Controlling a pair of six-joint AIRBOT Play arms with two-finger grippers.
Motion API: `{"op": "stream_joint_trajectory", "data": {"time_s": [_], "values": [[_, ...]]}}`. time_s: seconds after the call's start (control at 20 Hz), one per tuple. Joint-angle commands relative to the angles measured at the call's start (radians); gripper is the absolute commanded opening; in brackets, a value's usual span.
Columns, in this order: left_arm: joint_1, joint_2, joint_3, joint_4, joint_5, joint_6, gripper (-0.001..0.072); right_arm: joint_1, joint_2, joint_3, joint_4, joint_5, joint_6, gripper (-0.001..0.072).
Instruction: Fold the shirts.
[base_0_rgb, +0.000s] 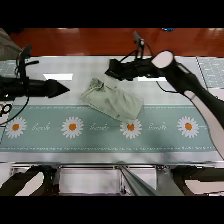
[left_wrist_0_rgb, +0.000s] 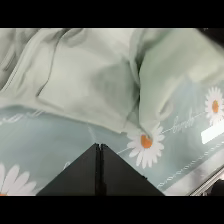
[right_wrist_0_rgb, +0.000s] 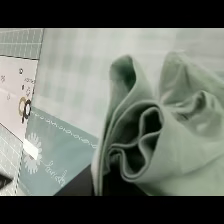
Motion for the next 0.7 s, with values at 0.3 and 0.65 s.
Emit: {"op": "stream_joint_trajectory", "data": {"time_s": [0.3,0.65], "values": [[0.067,0.112,-0.246,-0.001,0.094,0.032,0.0018,0.084,-0.321,0.208,0.140,-0.029,0.012,0.0208],[0.141,0.100,-0.172,-0.008,0.079,0.028,0.0018,-0.095,-0.184,0.208,0.097,0.294,0.011,0.0406]]}}
